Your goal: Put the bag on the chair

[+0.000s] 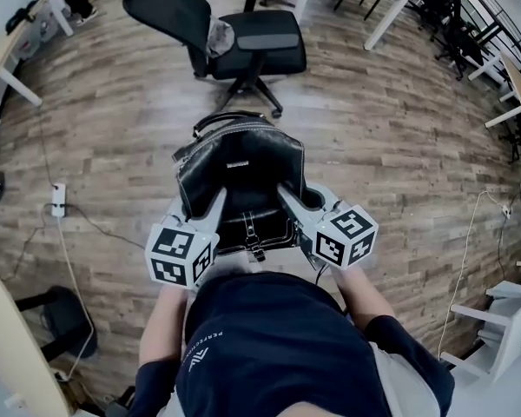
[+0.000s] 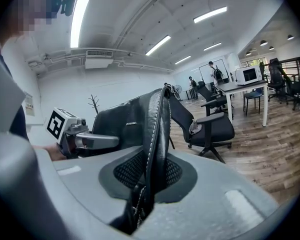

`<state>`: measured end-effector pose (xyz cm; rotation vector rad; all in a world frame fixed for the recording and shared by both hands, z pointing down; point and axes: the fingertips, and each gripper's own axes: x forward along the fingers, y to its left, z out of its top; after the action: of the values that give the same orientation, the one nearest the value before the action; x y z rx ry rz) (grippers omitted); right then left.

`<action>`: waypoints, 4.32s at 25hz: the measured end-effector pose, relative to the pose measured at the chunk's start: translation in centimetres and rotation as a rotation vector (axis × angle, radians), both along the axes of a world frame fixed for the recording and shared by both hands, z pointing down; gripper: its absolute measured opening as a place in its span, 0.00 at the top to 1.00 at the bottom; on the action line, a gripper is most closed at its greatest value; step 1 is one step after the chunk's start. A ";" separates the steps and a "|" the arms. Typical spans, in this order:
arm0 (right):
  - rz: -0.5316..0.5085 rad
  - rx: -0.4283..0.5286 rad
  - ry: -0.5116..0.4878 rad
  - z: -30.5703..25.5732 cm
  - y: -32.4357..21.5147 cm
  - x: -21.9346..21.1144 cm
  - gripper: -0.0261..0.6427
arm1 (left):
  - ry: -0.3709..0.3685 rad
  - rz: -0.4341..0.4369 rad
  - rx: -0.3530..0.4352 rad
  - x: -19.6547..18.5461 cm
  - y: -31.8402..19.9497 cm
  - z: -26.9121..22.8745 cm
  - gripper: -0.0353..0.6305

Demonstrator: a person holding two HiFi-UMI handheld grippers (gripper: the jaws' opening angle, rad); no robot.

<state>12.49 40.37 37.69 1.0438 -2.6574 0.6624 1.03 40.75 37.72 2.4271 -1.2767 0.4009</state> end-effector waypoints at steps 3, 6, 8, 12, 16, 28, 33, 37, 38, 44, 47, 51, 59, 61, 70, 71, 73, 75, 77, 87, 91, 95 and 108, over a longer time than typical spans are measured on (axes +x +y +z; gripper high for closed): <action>0.013 -0.002 -0.001 0.0 -3.2 -0.7 0.89 | -0.004 0.013 0.004 -0.7 -3.3 0.0 0.85; 0.018 -0.004 0.008 0.0 -6.6 -2.1 0.89 | 0.005 0.019 -0.002 -2.1 -6.7 0.0 0.85; 0.019 -0.007 0.010 -0.1 -9.1 -3.3 0.89 | 0.004 0.019 -0.007 -3.3 -9.2 -0.1 0.85; 0.027 -0.019 0.004 -0.4 -13.7 -5.5 0.89 | -0.007 0.027 -0.008 -5.5 -14.0 -0.5 0.85; 0.028 -0.011 0.008 -1.1 -18.1 -8.2 0.89 | 0.003 0.035 0.004 -8.2 -18.4 -1.2 0.85; 0.021 0.027 0.039 -3.3 -27.1 -11.7 0.89 | 0.013 0.026 0.060 -11.7 -27.4 -3.2 0.85; 0.000 0.051 0.043 -4.0 -30.6 -12.2 0.89 | 0.012 0.001 0.082 -12.1 -30.6 -3.9 0.85; -0.030 0.079 0.032 -4.8 -34.5 -12.4 0.89 | -0.002 -0.032 0.109 -12.4 -34.0 -4.9 0.85; -0.038 0.086 0.027 -5.0 -35.6 -12.5 0.89 | -0.006 -0.041 0.115 -12.4 -34.9 -5.1 0.85; -0.109 0.107 -0.011 -5.3 -43.0 -13.0 0.89 | -0.035 -0.112 0.137 -12.8 -41.5 -5.8 0.85; -0.137 0.091 -0.012 -5.1 -47.2 -13.0 0.89 | -0.041 -0.140 0.116 -12.7 -45.4 -5.7 0.85; -0.176 0.092 -0.018 -6.0 -52.5 -13.1 0.89 | -0.049 -0.171 0.114 -12.7 -50.3 -6.7 0.85; -0.218 0.120 -0.019 -6.2 -61.8 -13.2 0.89 | -0.060 -0.230 0.127 -12.6 -59.0 -7.0 0.85; -0.221 0.118 -0.021 -5.9 -63.8 -13.2 0.89 | -0.063 -0.235 0.124 -12.6 -60.9 -6.6 0.85; -0.238 0.092 0.013 -1.7 -70.5 -12.5 0.88 | -0.039 -0.255 0.077 -11.8 -67.2 -2.3 0.85; -0.239 0.088 0.014 -1.0 -71.0 -12.3 0.88 | -0.039 -0.257 0.071 -11.6 -67.7 -1.6 0.85; -0.243 0.079 0.014 0.3 -72.0 -12.2 0.88 | -0.040 -0.258 0.060 -11.5 -68.6 -0.3 0.85; -0.246 0.066 0.013 1.7 -72.7 -12.2 0.88 | -0.041 -0.259 0.046 -11.4 -69.3 1.0 0.85; -0.253 0.055 0.017 3.0 -73.4 -12.2 0.88 | -0.039 -0.262 0.024 -11.4 -69.9 2.4 0.85; -0.303 0.036 0.065 9.4 -75.2 -11.8 0.88 | -0.008 -0.323 -0.027 -10.8 -70.9 8.8 0.85; -0.309 0.028 0.081 11.9 -75.8 -11.1 0.87 | -0.010 -0.324 -0.039 -10.1 -71.3 11.3 0.85; -0.320 0.000 0.100 14.3 -75.7 -11.0 0.86 | -0.012 -0.333 -0.068 -9.8 -71.0 13.7 0.85; -0.399 -0.026 0.175 20.0 -75.9 -10.4 0.84 | -0.048 -0.365 -0.105 -8.8 -70.1 19.7 0.85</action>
<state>2.04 -35.48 57.71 0.5104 -2.5821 0.4938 -7.80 -29.37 57.39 2.0520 -1.6351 0.4116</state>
